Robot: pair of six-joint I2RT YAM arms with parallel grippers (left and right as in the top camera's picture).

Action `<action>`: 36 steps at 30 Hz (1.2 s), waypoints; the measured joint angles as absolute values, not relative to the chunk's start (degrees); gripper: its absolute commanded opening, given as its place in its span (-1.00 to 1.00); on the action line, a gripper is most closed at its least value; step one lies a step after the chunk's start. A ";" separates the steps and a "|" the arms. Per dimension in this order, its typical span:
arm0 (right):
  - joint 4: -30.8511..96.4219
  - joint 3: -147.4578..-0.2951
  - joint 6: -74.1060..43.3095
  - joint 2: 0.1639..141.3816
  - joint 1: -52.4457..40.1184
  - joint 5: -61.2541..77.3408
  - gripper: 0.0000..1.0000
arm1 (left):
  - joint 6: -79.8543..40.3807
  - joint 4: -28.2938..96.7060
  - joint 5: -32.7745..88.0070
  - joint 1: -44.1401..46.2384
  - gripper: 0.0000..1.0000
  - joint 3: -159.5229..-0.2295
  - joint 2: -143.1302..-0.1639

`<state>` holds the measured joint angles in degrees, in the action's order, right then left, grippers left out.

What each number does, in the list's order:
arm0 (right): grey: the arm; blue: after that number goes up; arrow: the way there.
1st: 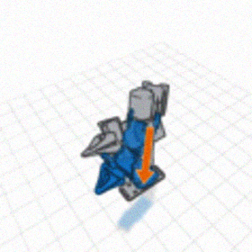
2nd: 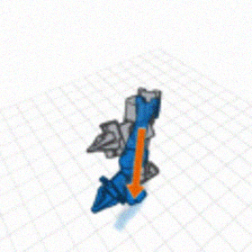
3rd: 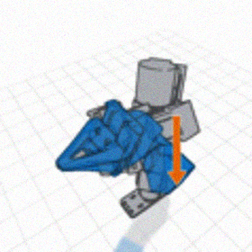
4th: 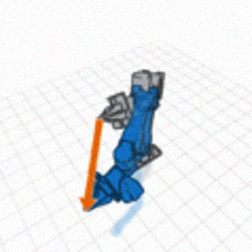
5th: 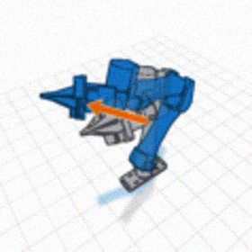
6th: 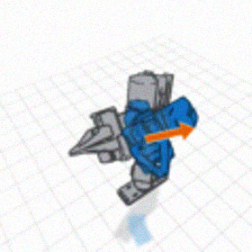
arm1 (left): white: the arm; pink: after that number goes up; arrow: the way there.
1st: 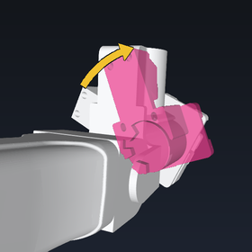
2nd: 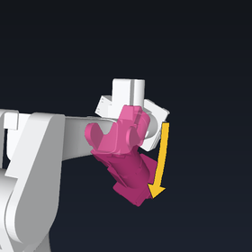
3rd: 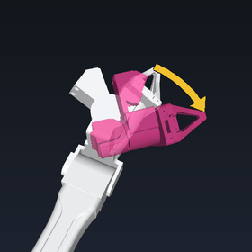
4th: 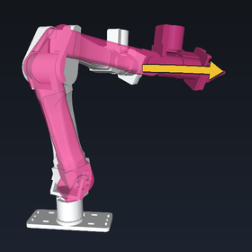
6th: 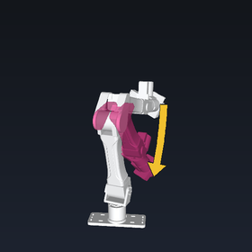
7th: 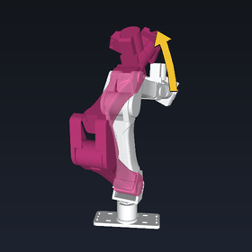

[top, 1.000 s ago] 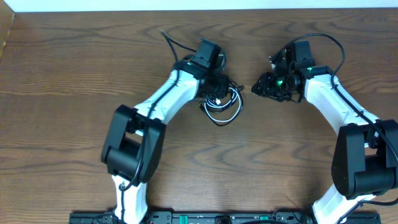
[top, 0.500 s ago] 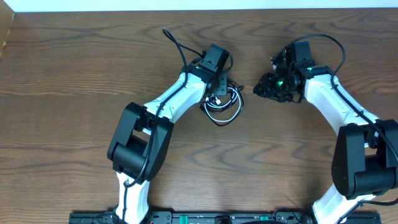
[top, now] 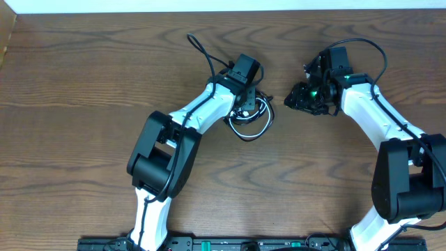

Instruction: Untangle cables

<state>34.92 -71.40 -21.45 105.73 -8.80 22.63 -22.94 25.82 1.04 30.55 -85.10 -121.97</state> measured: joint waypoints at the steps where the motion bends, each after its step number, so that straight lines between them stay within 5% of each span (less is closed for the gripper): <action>1: 34.92 -71.40 -21.45 105.73 -8.80 22.63 -0.19 | -22.96 25.71 0.89 30.55 -0.85 -85.10 -122.17; 10: 34.33 -71.40 -20.43 105.73 -8.80 23.83 -0.21 | -23.38 26.11 0.93 30.52 -0.85 -85.17 -121.97; 19: 27.22 -71.37 -13.37 105.73 -8.82 46.04 -0.25 | -23.35 30.02 10.96 28.21 -0.85 -85.14 -114.54; 36: 29.30 -71.37 -17.34 105.73 -11.51 38.54 -0.13 | -23.40 26.72 30.50 23.46 -0.85 -85.14 -104.51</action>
